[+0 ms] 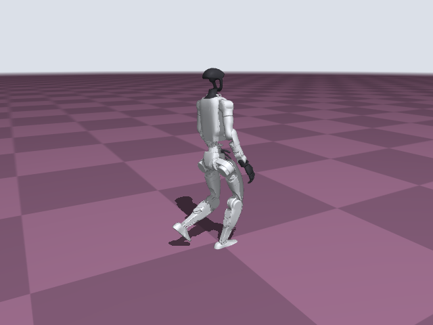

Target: Walk

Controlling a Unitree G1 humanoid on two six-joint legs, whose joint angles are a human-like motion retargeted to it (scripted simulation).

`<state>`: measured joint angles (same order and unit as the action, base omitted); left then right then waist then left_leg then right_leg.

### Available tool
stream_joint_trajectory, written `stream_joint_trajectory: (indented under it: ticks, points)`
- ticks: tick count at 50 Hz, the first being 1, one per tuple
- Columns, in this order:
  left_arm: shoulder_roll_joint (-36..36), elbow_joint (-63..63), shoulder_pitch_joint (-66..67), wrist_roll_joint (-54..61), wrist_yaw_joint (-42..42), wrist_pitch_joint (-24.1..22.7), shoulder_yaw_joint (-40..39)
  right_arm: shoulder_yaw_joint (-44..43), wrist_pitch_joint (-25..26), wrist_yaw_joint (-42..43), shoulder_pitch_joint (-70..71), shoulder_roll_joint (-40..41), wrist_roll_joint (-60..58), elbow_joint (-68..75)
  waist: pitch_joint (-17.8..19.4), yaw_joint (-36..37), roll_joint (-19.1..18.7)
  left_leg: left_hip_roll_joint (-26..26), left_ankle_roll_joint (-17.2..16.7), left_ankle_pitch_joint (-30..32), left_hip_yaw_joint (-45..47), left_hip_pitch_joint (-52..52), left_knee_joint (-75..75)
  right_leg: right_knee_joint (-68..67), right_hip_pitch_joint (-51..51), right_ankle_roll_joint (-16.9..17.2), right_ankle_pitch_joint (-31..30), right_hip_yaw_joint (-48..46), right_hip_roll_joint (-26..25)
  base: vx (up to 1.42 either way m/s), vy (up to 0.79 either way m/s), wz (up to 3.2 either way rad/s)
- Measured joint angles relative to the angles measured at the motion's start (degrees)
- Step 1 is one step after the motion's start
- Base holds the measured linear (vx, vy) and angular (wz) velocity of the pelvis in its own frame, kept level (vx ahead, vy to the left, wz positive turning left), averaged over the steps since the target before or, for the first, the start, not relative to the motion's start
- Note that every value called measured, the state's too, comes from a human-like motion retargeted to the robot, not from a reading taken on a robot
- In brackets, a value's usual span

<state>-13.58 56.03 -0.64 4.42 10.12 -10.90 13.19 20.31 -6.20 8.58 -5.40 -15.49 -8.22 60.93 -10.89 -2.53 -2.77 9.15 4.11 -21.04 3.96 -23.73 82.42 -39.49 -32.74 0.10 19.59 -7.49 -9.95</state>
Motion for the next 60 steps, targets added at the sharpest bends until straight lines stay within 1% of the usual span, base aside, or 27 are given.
stream_joint_trajectory:
  ticks: [3,5,6,8,10,13,15,18,20,21,22,25,27,28,30,32,35,37,41,43,46,49,50,53,55,57,60]
  points:
    - [1.29,6.97,2.89,-2.37,-2.13,2.02,0.26,0.33,-0.28,1.15,3.76,-0.94,-0.57,-4.52,-0.26,2.21,1.41,1.51,4.07,-3.69,0.38,-9.99,5.84,5.02,4.37,0.05,0.92,1.76,-0.43,0.00,0.00,0.00]
    - [1.93,10.43,5.61,-3.63,-3.36,2.83,-0.03,0.13,-0.55,1.85,6.01,-1.41,-0.63,-7.60,-0.01,3.69,2.76,0.91,5.88,-6.56,0.97,-14.85,4.48,8.12,8.05,0.61,1.46,3.27,-0.17,0.00,0.00,0.00]
    - [2.19,11.73,7.13,-4.04,-3.91,3.02,-0.38,-0.14,-0.70,2.20,7.06,-1.61,-0.44,-9.12,0.23,4.37,3.39,0.21,6.15,-7.55,1.27,-16.53,1.81,9.57,10.07,0.96,1.61,3.95,0.09,0.00,0.00,0.00]
    - [2.64,13.97,10.29,-4.58,-4.93,3.22,-1.22,-0.78,-1.13,2.82,9.03,-1.98,0.04,-12.06,0.66,5.62,4.56,-1.38,6.25,-9.00,2.02,-19.09,-5.50,12.25,14.04,1.70,1.75,5.14,0.74,0.00,0.00,0.00]
    - [2.94,15.74,13.42,-4.76,-5.70,3.07,-2.13,-1.36,-1.72,3.25,10.81,-2.36,0.53,-14.74,0.94,6.59,5.64,-3.50,5.49,-9.14,2.89,-20.27,-15.99,14.83,17.96,2.52,1.52,5.91,1.75,0.01,0.04,0.21]
    - [3.16,17.54,17.16,-3.79,-6.17,2.65,-3.58,-2.14,-2.52,3.49,13.11,-2.75,0.31,-17.37,0.71,7.41,7.33,-8.01,3.45,-7.02,3.87,-19.69,-36.05,17.31,22.43,3.82,1.13,5.92,4.22,0.02,0.04,0.37]
    - [3.20,18.25,19.00,-2.73,-6.15,2.48,-4.52,-2.71,-2.70,3.44,14.16,-2.84,0.09,-18.45,0.34,7.54,8.55,-11.46,2.58,-4.99,3.97,-17.94,-48.62,16.09,23.87,4.68,1.63,5.68,6.32,0.02,0.04,0.50]
    - [3.41,18.61,20.68,-1.92,-5.66,2.35,-5.60,-3.02,-2.65,3.58,13.67,-2.64,-0.61,-18.74,-0.45,7.47,9.30,-14.05,2.81,-4.28,3.82,-17.18,-51.18,8.40,24.21,5.96,3.66,5.77,8.20,0.03,0.04,0.47]
    - [3.84,18.82,21.67,-1.68,-5.15,2.31,-5.84,-2.87,-2.51,3.64,12.36,-1.90,-1.12,-18.16,-1.00,6.72,10.16,-15.90,3.79,-3.66,4.23,-16.64,-48.48,1.36,23.96,7.27,4.03,5.85,10.03,0.04,0.04,0.57]
    - [3.77,18.76,21.14,-1.51,-4.88,2.41,-6.04,-2.79,-2.29,3.28,11.97,-1.40,-1.13,-17.02,-0.94,6.25,11.31,-17.48,4.53,-3.63,4.84,-15.42,-48.02,-3.32,23.55,8.55,3.30,6.26,11.66,0.05,0.05,0.58]
    - [3.72,18.59,20.54,-1.32,-4.60,2.50,-6.18,-2.67,-2.06,2.86,11.47,-0.86,-1.10,-15.77,-0.84,5.71,12.45,-19.06,5.32,-3.72,5.43,-14.18,-47.58,-8.29,22.92,9.88,1.99,6.60,13.34,0.05,0.05,0.58]
    - [3.65,16.81,17.72,-0.42,-3.57,2.64,-5.99,-2.07,-1.19,0.75,9.26,1.13,-0.71,-10.83,-0.33,3.55,15.38,-23.47,7.81,-5.16,6.77,-10.08,-47.17,-25.30,18.43,13.36,-6.46,6.91,18.70,0.02,0.04,0.51]
    - [3.21,14.39,14.68,0.14,-2.69,2.52,-5.35,-1.68,-0.49,-0.98,8.09,2.28,-0.88,-7.02,-0.04,2.05,16.21,-25.24,8.88,-6.45,6.92,-6.76,-48.48,-34.98,13.66,12.92,-9.64,6.67,21.97,0.01,0.05,0.34]
    - [2.91,12.89,12.91,0.43,-2.15,2.40,-4.93,-1.50,-0.16,-1.78,7.54,2.74,-1.12,-5.14,0.09,1.33,16.32,-25.83,9.20,-7.01,6.75,-4.91,-49.52,-38.70,11.10,11.92,-9.55,6.48,23.44,0.00,0.05,0.24]
    - [1.87,9.57,7.77,1.29,-1.02,2.50,-4.14,-1.63,0.21,-3.38,7.80,3.33,-1.68,-1.00,0.84,0.31,15.83,-26.52,9.25,-6.48,5.67,0.52,-55.45,-43.27,5.42,9.22,-7.68,6.30,25.42,0.00,0.05,0.19]
    - [1.02,5.84,4.23,1.78,0.09,1.71,-3.30,-1.36,0.59,-3.95,5.72,3.40,-2.05,1.25,1.06,-1.28,15.18,-26.92,8.77,-7.28,4.55,4.59,-57.63,-44.28,0.88,6.83,-3.42,5.60,27.13,0.00,0.03,0.27]
    - [-1.08,0.12,-2.35,2.78,1.49,0.93,-2.69,-1.67,0.88,-4.40,4.06,2.88,-2.26,3.78,1.85,-2.95,13.11,-26.20,7.41,-6.54,2.19,12.07,-64.39,-38.35,-5.00,4.71,0.91,3.87,26.87,0.00,0.01,0.32]
    - [-2.64,-3.55,-6.55,3.37,2.17,0.27,-2.50,-2.04,1.15,-4.31,3.30,2.33,-2.22,4.84,2.68,-3.42,11.21,-24.68,6.21,-5.09,0.86,17.50,-69.75,-29.25,-6.71,4.63,1.67,2.19,24.61,0.00,-0.02,0.35]
    - [-5.60,-9.37,-12.55,2.97,3.43,-1.77,-1.33,-2.64,1.59,-3.57,0.84,1.46,-1.80,5.77,2.87,-4.27,8.52,-21.53,3.94,-4.70,-0.06,23.55,-72.84,-4.89,-7.09,7.25,-0.47,1.37,17.89,-0.01,-0.03,0.45]
    - [-6.51,-11.15,-13.98,2.10,3.92,-2.74,-0.61,-2.61,1.61,-3.22,-0.56,1.14,-1.86,5.90,2.43,-4.45,8.34,-20.89,3.16,-5.83,-0.07,24.64,-70.97,3.66,-7.09,8.56,-1.08,2.65,15.46,-0.02,-0.03,0.41]
    - [-7.11,-12.02,-14.66,1.05,4.09,-3.66,0.28,-2.40,1.47,-3.06,-2.09,1.00,-1.86,5.48,1.80,-4.33,7.43,-19.03,1.99,-8.56,-0.76,24.64,-62.98,8.37,-5.26,8.46,-2.92,3.31,12.32,0.00,-0.03,0.33]
    - [-6.45,-10.71,-12.83,0.69,3.43,-3.99,0.97,-1.79,1.16,-2.46,-3.28,1.00,-1.45,4.69,2.06,-4.11,5.29,-15.02,-0.20,-9.97,-1.14,22.32,-46.67,5.98,-2.45,6.73,-4.36,2.57,8.49,0.00,-0.04,0.31]
    - [-6.04,-9.86,-11.63,0.59,3.08,-3.97,1.17,-1.54,1.01,-2.13,-3.51,0.95,-1.26,4.30,2.29,-4.00,4.32,-13.18,-1.24,-9.42,-1.15,20.91,-39.72,4.49,-1.58,5.89,-4.39,2.05,7.02,-0.03,-0.05,0.30]
    - [-4.08,-5.90,-6.86,-0.92,1.36,-2.86,1.88,-0.75,0.66,-1.10,-3.37,0.84,-1.03,1.89,2.78,-2.92,1.05,-6.41,-4.40,-1.61,-0.96,13.49,-17.63,0.89,0.23,2.31,-2.26,-0.05,2.58,-0.04,-0.05,0.27]
    - [-2.59,-2.43,-3.80,-2.71,-0.12,-1.49,2.48,-0.09,0.41,-0.47,-2.57,0.54,-1.54,-0.28,2.76,-1.67,-0.02,-2.49,-4.07,2.37,-0.60,7.37,-5.77,0.04,1.54,0.35,-0.32,-0.57,0.78,-0.03,-0.04,0.29]
    - [-1.27,1.63,-1.22,-4.49,-1.69,0.14,2.92,0.55,0.09,0.06,-0.87,0.11,-2.14,-2.52,2.69,-0.15,0.44,0.43,-0.93,1.23,0.17,0.96,2.36,0.75,3.49,-0.38,1.34,0.09,0.27,-0.02,-0.04,0.39]
    - [0.14,7.83,2.20,-6.84,-3.96,2.09,2.77,0.60,-0.19,0.71,2.78,-0.50,-2.67,-6.05,2.70,2.06,2.71,1.89,4.14,-4.08,1.31,-8.20,6.88,4.09,7.49,-0.24,2.86,2.01,0.96,-0.02,-0.02,0.48]
